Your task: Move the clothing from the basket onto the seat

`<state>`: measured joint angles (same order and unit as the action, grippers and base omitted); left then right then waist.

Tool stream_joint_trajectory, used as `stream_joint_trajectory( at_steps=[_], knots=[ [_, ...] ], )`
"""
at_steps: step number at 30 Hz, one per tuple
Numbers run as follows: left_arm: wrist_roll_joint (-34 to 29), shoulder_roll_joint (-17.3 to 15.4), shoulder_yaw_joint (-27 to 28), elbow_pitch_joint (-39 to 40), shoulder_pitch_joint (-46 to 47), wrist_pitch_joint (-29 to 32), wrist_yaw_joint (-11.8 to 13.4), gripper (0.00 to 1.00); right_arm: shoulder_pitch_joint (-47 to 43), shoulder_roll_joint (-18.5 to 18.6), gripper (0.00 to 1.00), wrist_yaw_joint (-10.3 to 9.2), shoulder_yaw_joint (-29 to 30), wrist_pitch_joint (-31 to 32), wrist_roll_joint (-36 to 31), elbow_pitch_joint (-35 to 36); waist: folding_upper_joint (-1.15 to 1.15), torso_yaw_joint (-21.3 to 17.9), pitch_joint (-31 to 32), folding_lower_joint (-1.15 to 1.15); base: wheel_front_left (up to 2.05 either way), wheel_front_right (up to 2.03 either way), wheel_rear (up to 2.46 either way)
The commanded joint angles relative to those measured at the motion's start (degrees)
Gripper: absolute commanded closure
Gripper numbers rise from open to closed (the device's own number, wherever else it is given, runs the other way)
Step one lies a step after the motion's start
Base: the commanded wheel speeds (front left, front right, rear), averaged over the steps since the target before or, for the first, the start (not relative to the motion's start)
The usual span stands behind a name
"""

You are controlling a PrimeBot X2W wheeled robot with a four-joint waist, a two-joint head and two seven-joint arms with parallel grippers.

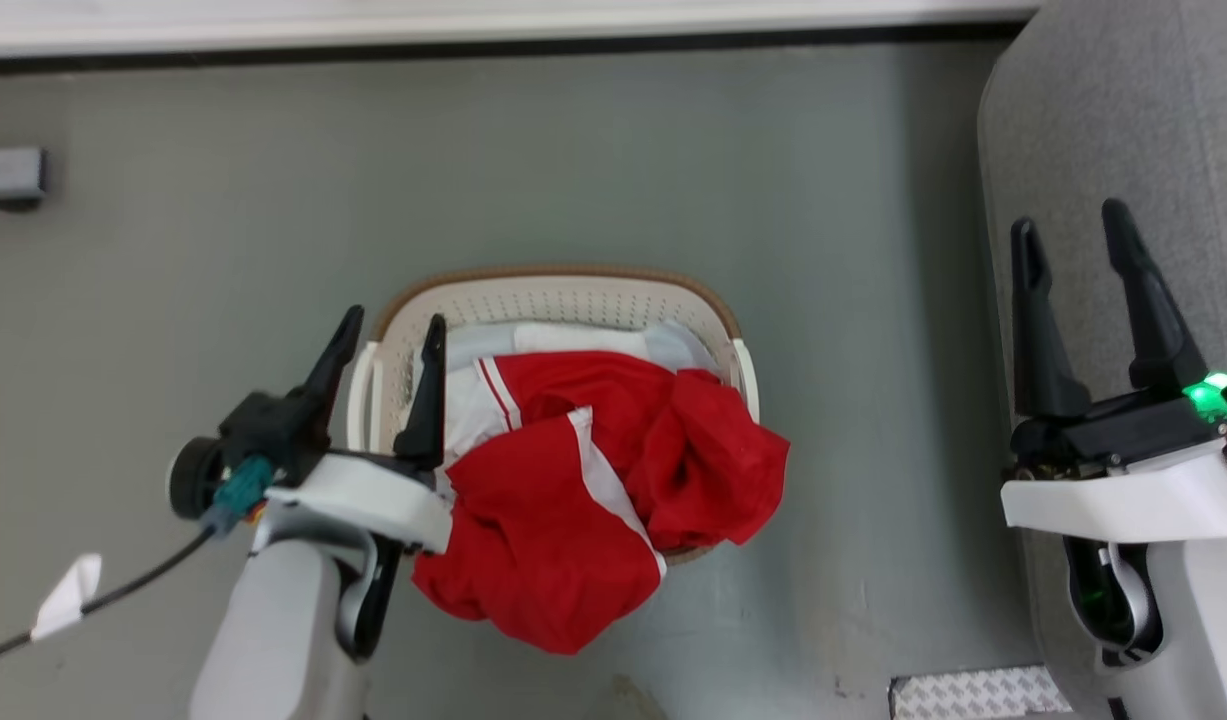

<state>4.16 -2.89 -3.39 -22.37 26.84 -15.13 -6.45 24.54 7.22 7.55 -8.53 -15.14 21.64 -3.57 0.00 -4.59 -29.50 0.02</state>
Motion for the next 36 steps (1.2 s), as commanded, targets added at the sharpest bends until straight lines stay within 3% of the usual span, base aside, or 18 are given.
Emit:
stream_joint_trajectory(
  at_steps=[1,6,16,28,36],
  knots=[
    [0.6,-0.6,-0.4,-1.4,1.6,0.0,-0.2,0.0,1.0,0.3,0.0,-0.12,0.5,0.0,-0.1,0.4,0.0,-0.6,-2.4,-0.02,0.0,0.0,0.0],
    [1.7,-0.7,-2.9,-11.0,8.2,0.2,-0.7,0.0,2.9,0.4,0.0,-0.12,1.4,0.0,0.3,1.6,0.0,-1.6,-5.6,-0.02,0.0,0.0,0.0],
    [6.0,-2.1,-10.3,-27.3,20.2,8.2,-1.0,0.0,5.4,-1.3,0.0,-0.12,2.4,0.0,0.5,4.7,0.0,-5.3,-11.3,-0.02,0.0,0.0,0.0],
    [10.2,-6.5,-18.4,-40.9,31.3,14.4,-1.0,0.0,8.4,-3.1,0.0,-0.12,1.2,0.0,1.3,6.9,0.0,-10.0,-18.6,-0.02,0.0,0.0,0.0],
    [12.0,-7.0,-22.1,-47.3,34.7,19.4,-1.0,0.0,9.4,-4.1,0.0,-0.12,0.5,0.0,1.5,7.7,0.0,-12.4,-21.8,-0.02,0.0,0.0,0.0]
  ],
)
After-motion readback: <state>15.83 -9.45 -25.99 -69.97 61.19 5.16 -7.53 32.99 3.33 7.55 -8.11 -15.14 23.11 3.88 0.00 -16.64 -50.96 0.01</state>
